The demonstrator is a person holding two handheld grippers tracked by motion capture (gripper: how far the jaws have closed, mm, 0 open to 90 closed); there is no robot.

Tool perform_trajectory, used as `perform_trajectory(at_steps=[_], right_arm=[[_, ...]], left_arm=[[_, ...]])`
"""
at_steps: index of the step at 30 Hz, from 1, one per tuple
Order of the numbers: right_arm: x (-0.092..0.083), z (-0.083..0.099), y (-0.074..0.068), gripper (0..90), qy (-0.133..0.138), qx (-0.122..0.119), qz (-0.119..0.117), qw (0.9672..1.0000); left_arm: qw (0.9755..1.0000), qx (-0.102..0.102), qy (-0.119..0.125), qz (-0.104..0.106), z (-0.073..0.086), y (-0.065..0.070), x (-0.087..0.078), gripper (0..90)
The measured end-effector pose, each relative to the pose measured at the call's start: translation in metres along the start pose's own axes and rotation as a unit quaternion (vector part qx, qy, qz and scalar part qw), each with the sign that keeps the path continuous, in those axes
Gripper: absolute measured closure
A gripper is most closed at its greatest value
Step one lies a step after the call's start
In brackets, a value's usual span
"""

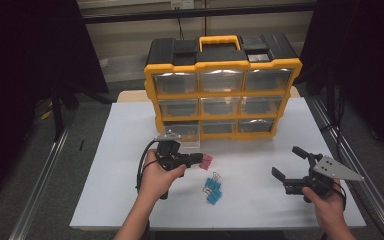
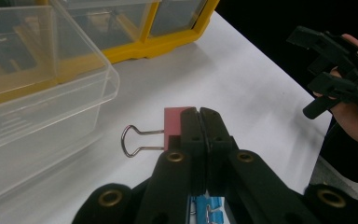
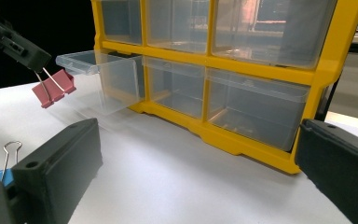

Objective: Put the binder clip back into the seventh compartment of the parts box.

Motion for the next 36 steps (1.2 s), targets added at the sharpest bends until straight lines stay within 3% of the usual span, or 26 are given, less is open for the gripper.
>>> perform_trajectory(at_steps=[36], right_arm=[[-0.001, 0.000, 0.000, 0.1, 0.000, 0.001, 0.000, 1.0000]], left_arm=[[0.9998, 0.018, -0.009, -0.006, -0.037, 0.002, -0.003, 89.6]])
Point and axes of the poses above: each handheld gripper's, and its own axes: x roughly forward along the jaws, z roughly out of its underside, y roughly to its right, the point moved 2 cm from there along x, roughly forward along the jaws, and after that the axes turned 14 degrees about y, right-handed, at the moved point
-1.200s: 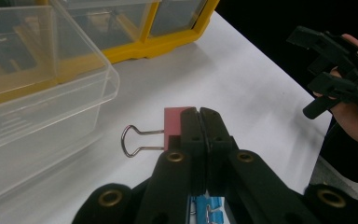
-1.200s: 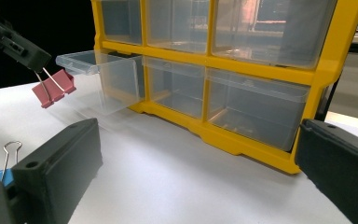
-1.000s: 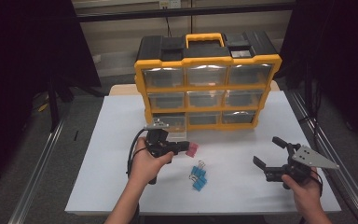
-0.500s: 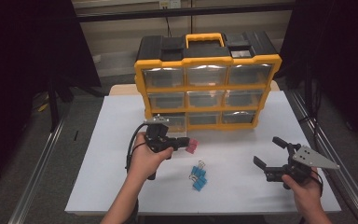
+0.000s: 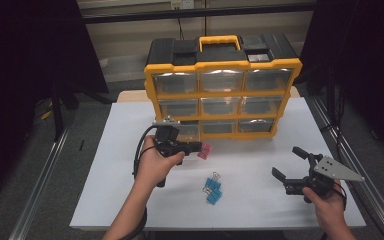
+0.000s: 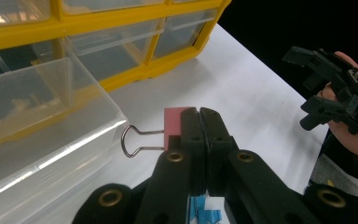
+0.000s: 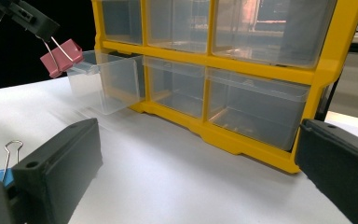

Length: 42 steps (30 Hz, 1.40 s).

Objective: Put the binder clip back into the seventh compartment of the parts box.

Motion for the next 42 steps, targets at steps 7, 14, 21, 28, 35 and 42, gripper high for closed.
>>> perform_trajectory(at_steps=[7, 14, 21, 28, 35, 42], right_arm=[[0.000, 0.000, 0.000, 0.2, 0.002, 0.000, 0.000, 1.0000], [0.000, 0.000, 0.000, 0.2, 0.003, 0.000, 0.001, 1.0000], [-0.001, 0.000, 0.000, 0.2, 0.001, 0.001, 0.001, 1.0000], [-0.001, -0.001, 0.001, 0.2, 0.002, 0.000, 0.001, 1.0000], [-0.001, 0.000, 0.001, 0.2, 0.002, 0.001, 0.003, 1.0000], [-0.001, 0.000, 0.000, 0.2, 0.002, 0.000, 0.001, 1.0000]], left_arm=[[1.0000, -0.004, 0.004, 0.001, -0.005, 0.000, 0.000, 89.5], [1.0000, 0.001, 0.002, 0.001, -0.012, 0.000, -0.001, 89.6], [1.0000, -0.003, 0.006, -0.004, -0.015, -0.002, -0.001, 89.5], [1.0000, 0.001, 0.004, -0.008, -0.020, -0.005, -0.002, 89.6], [0.9999, 0.003, 0.001, -0.015, -0.024, -0.008, -0.001, 89.5], [0.9999, 0.000, 0.006, -0.014, -0.028, -0.010, 0.000, 89.6]])
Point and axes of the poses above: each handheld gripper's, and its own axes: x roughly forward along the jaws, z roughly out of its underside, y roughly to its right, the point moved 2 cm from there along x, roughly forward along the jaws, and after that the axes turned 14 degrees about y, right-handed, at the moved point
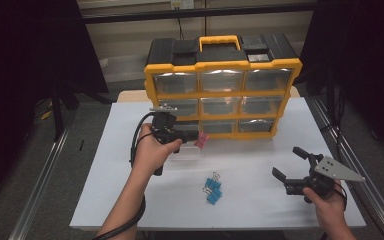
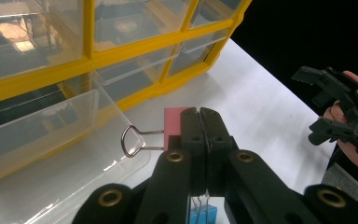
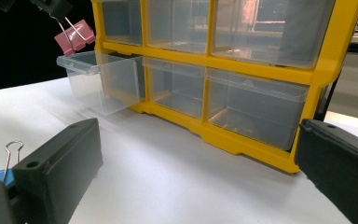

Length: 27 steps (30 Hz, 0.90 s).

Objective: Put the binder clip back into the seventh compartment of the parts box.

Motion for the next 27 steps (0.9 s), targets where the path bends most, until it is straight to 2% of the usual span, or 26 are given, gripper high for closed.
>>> perform_trajectory(at_steps=[1, 3, 10, 14, 16, 17, 19, 27], right_arm=[[0.000, 0.000, 0.000, 0.2, 0.000, 0.000, 0.000, 1.0000], [0.000, 0.000, 0.000, 0.2, 0.000, 0.000, -0.001, 1.0000], [0.000, 0.000, 0.000, 0.2, -0.001, 0.001, 0.001, 1.0000], [0.000, 0.000, 0.000, 0.2, -0.001, 0.000, 0.000, 1.0000], [0.000, 0.000, 0.000, 0.3, 0.000, 0.000, 0.001, 1.0000], [0.000, 0.000, 0.000, 0.3, -0.001, 0.000, 0.000, 1.0000], [0.000, 0.000, 0.000, 0.3, 0.000, -0.001, -0.001, 1.0000], [0.000, 0.000, 0.000, 0.4, -0.001, 0.000, 0.001, 1.0000]], left_arm=[[1.0000, 0.003, -0.003, -0.001, -0.001, -0.001, 0.000, 89.6], [1.0000, -0.003, 0.000, -0.003, -0.001, -0.001, 0.001, 89.5], [1.0000, 0.004, -0.007, -0.004, -0.005, -0.005, 0.001, 89.5], [1.0000, 0.001, -0.005, -0.007, -0.007, -0.008, 0.002, 89.6], [0.9999, -0.010, 0.000, -0.009, -0.007, -0.010, 0.004, 89.6], [0.9999, -0.004, -0.005, -0.010, -0.007, -0.012, 0.003, 89.6], [0.9998, -0.008, -0.003, -0.016, -0.008, -0.013, 0.004, 89.6], [0.9997, -0.003, 0.000, -0.023, -0.013, -0.018, 0.005, 89.5]])
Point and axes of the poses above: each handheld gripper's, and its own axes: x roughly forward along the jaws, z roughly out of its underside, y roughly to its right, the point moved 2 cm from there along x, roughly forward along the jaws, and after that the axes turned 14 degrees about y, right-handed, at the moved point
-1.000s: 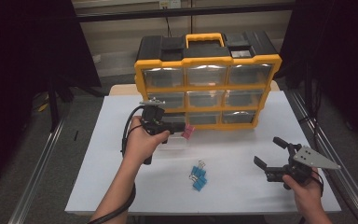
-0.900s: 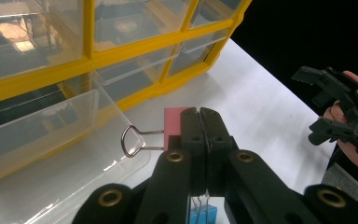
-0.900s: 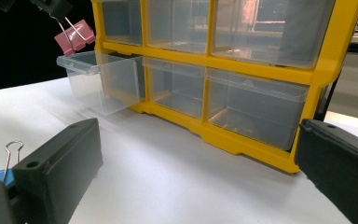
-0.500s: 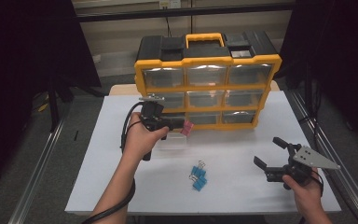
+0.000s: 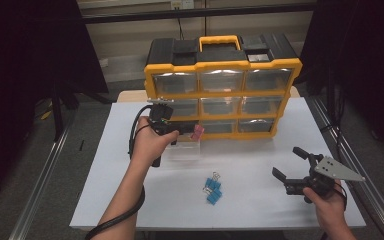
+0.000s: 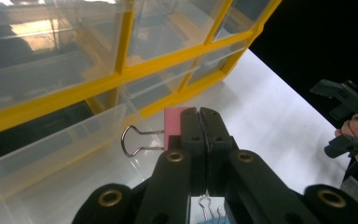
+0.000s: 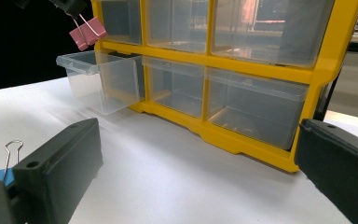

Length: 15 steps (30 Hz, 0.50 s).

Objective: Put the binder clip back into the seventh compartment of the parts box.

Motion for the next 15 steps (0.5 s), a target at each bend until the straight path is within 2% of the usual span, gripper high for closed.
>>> perform_trajectory(at_steps=[8, 9, 15], right_arm=[[-0.001, 0.000, 0.001, 0.4, -0.001, -0.001, 0.000, 1.0000], [-0.001, 0.000, 0.001, 0.4, -0.001, -0.001, -0.001, 1.0000], [-0.001, 0.000, 0.000, 0.4, -0.001, 0.001, 0.001, 1.0000]], left_arm=[[0.9999, -0.005, -0.002, -0.013, 0.002, -0.010, 0.003, 89.5], [0.9998, -0.011, 0.002, -0.016, 0.003, -0.010, 0.004, 89.5], [0.9996, -0.001, -0.001, -0.028, 0.003, -0.016, 0.006, 89.6]])
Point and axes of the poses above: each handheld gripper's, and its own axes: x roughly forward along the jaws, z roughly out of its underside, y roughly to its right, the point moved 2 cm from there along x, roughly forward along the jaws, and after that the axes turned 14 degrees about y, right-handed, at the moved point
